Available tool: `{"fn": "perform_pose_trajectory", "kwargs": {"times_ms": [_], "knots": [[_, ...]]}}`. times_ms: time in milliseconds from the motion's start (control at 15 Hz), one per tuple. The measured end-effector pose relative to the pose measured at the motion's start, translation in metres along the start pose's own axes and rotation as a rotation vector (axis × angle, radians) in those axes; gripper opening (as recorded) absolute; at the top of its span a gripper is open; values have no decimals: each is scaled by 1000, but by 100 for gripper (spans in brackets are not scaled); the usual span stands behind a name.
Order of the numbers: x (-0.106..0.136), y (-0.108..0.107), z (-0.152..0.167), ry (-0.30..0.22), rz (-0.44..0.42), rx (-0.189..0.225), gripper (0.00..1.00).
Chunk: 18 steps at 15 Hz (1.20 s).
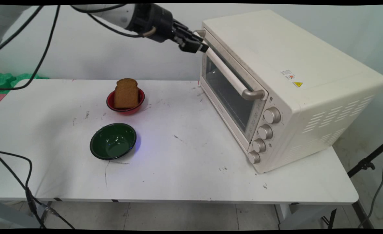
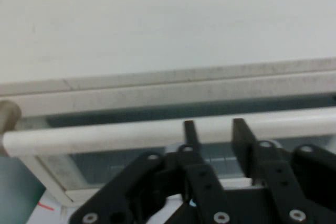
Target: Open the oven
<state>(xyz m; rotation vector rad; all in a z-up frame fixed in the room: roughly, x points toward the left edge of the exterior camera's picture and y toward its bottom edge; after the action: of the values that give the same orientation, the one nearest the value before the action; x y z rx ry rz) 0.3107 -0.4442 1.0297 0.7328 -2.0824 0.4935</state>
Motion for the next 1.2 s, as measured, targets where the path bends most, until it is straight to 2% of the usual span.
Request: {"fn": "perform_pose_trajectory", "kwargs": {"times_ms": [533,1200], "knots": [[15,0,42,-17,8,43,0],[16,0,78,-59,36,67,0]]}}
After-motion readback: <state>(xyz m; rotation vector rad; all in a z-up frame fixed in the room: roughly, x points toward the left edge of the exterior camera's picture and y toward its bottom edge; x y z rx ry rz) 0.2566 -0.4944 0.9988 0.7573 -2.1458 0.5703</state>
